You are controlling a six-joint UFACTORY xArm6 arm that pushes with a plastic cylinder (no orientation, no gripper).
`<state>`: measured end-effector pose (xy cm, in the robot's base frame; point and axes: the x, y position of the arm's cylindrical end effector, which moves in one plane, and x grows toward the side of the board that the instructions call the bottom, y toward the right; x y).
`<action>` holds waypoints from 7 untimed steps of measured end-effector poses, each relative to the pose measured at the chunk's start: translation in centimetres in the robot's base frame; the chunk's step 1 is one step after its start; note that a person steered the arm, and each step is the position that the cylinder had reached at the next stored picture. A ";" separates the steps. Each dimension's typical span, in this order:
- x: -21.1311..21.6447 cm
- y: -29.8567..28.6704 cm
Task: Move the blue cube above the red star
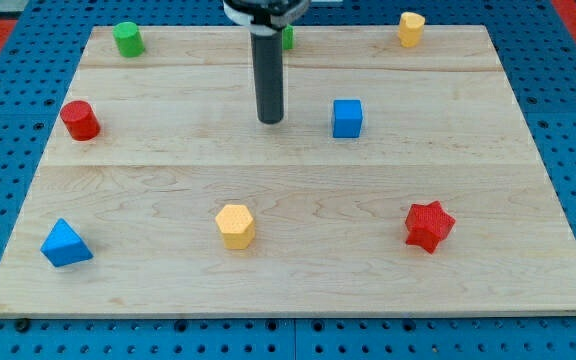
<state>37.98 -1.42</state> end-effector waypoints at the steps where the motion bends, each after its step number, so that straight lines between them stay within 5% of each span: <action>1: -1.7 5.9; 3: -1.9 13.1; 6: 4.9 13.5; 7: 3.5 15.7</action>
<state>41.53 14.29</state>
